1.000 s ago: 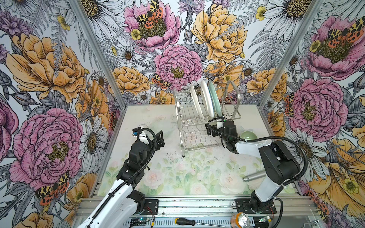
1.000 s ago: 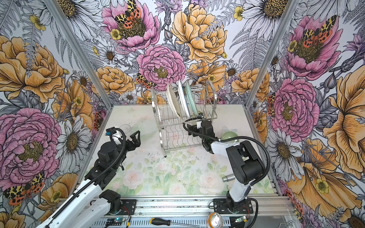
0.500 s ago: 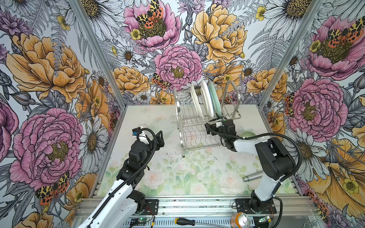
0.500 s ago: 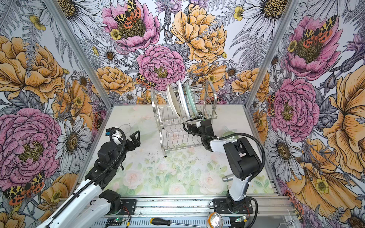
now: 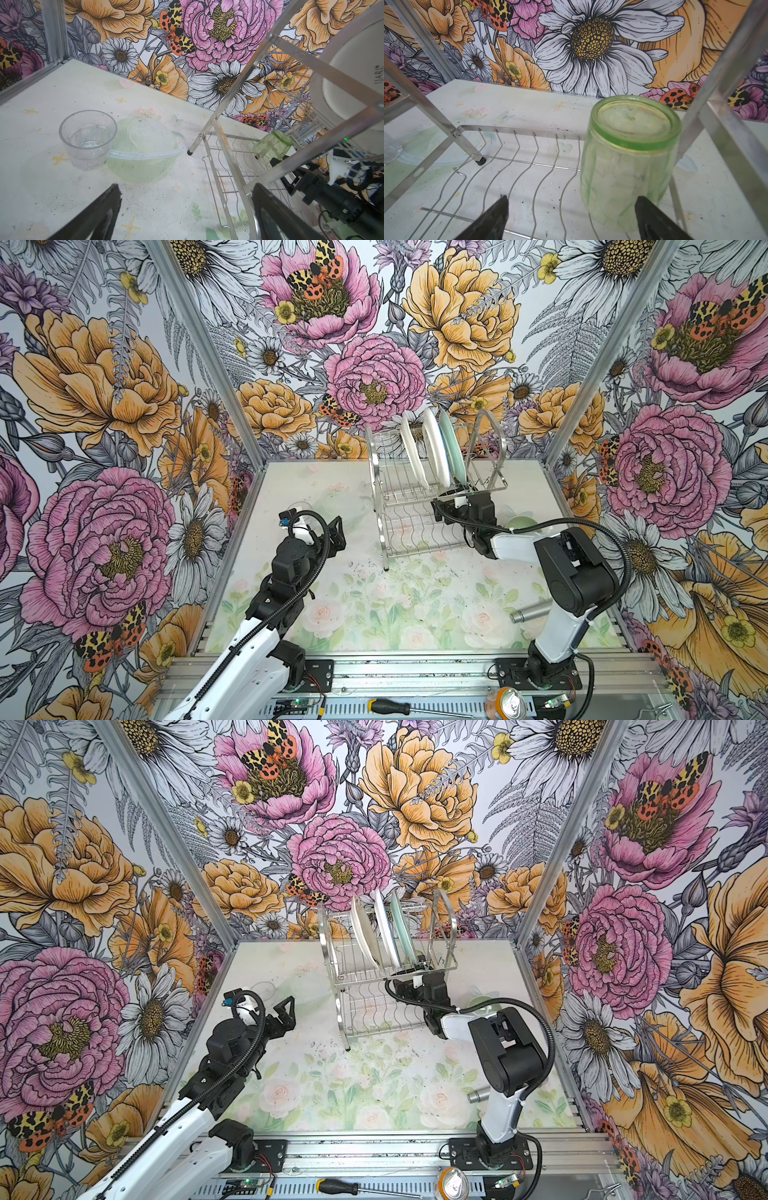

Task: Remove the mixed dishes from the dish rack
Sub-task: 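Lower the open right gripper around the green glass cup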

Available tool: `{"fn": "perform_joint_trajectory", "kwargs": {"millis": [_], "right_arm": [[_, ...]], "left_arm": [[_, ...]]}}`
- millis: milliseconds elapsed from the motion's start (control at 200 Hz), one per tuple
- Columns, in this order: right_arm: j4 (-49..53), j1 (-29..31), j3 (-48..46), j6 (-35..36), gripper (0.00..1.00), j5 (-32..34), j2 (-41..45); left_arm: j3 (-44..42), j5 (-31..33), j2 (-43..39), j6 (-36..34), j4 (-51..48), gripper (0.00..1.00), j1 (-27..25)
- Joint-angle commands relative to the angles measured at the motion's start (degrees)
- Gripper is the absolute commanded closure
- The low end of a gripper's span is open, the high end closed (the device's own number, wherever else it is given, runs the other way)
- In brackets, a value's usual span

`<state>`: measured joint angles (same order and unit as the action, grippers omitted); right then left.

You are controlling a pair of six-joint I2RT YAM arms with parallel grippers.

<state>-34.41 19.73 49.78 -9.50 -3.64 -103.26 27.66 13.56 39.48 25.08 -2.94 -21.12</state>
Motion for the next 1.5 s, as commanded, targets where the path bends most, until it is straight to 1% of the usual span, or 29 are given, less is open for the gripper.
{"fn": "perform_joint_trajectory", "kwargs": {"millis": [0, 340, 460, 726, 976, 1071, 1276, 1406, 1496], "right_arm": [[0.01, -1.44, 1.64, -0.61, 0.04, 3.63, -1.5], [-0.4, -1.01, 0.6, -1.31, 0.03, 2.94, -0.94], [-0.04, -0.8, -0.11, -1.66, 0.02, 4.05, -0.12], [1.9, -0.44, -2.76, -2.61, 0.02, 11.94, 2.82], [2.11, -0.3, -3.99, -2.13, 0.03, 13.72, 3.93], [1.72, -0.22, -3.61, -2.19, 0.03, 13.78, 3.56], [1.39, -0.26, -0.57, 0.05, 0.03, 14.45, 1.21], [2.92, -0.3, 2.0, 1.91, 0.03, 13.29, -0.57], [3.56, -0.39, 3.08, 2.78, 0.03, 11.11, -1.26]], "left_arm": [[-0.48, 0.95, -0.64, -0.63, 0.83, 0.01, 0.58], [-0.59, 0.9, -0.44, -0.56, 1.01, 0.01, 0.56], [-0.63, 0.86, -0.46, -0.56, 1.01, 0.01, 0.56], [-0.67, 0.76, -0.66, -0.45, 1.09, 0.01, 0.63], [-0.88, 0.52, -0.55, -0.23, 1.47, 0.01, 0.64], [-0.85, 0.69, -0.55, -0.24, 1.45, 0.01, 0.65], [-0.77, 0.67, -0.2, -0.39, 1.58, 0.01, 0.65], [-0.85, 0.85, -0.06, -0.47, 1.45, 0.01, 0.82], [-0.96, 0.95, -0.15, -0.47, 1.4, 0.01, 0.99]]}}
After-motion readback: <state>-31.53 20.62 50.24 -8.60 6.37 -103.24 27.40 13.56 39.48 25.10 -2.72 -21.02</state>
